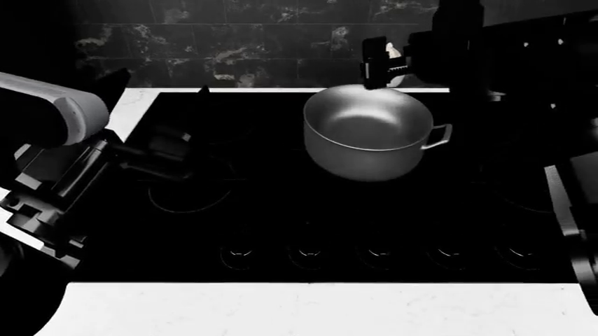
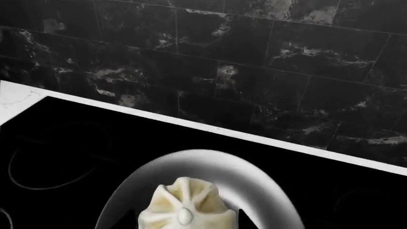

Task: Frozen meat rests on a plate on the counter. Retrieve the meat and place it in a pot on a burner. Then turn the burner on.

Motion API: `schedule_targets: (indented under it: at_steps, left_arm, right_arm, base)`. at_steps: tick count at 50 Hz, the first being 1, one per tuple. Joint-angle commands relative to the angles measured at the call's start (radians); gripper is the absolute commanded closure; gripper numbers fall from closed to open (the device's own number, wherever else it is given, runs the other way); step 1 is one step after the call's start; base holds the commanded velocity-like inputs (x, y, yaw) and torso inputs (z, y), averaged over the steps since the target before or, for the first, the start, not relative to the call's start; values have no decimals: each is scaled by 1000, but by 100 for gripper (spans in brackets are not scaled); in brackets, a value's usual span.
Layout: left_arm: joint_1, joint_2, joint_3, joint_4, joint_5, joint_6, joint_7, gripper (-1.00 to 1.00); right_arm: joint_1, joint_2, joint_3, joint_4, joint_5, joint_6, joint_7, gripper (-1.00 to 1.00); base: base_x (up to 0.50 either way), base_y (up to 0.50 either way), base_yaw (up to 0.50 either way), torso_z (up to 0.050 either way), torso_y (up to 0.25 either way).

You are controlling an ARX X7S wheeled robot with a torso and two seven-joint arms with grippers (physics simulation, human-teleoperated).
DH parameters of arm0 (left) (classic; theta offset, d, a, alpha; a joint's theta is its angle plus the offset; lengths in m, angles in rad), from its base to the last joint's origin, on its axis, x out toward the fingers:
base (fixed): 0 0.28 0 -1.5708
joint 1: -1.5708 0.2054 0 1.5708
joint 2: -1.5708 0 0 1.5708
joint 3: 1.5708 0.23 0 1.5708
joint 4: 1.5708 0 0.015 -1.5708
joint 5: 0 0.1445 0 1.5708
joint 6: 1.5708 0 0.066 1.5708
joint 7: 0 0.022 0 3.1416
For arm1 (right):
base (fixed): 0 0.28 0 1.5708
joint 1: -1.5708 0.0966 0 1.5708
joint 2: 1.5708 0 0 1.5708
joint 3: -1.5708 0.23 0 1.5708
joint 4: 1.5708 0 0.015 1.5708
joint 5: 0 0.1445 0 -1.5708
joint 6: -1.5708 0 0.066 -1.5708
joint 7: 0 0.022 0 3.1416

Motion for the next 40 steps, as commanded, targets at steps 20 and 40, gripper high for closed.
schedule_targets:
  at_steps: [20,40]
  left_arm:
    - [-1,-24,-14,30,-68,-1,-38,-100]
    - [21,-45,-32,45,-85,11,-48,-100]
  right_arm:
    - [-20,-10,-54,50,-54,-23,-56,100]
    - [-45,-34,-92,97,-86,-59,-91,100]
  base:
    - [0,0,0,0,0]
    - [0,0,0,0,1]
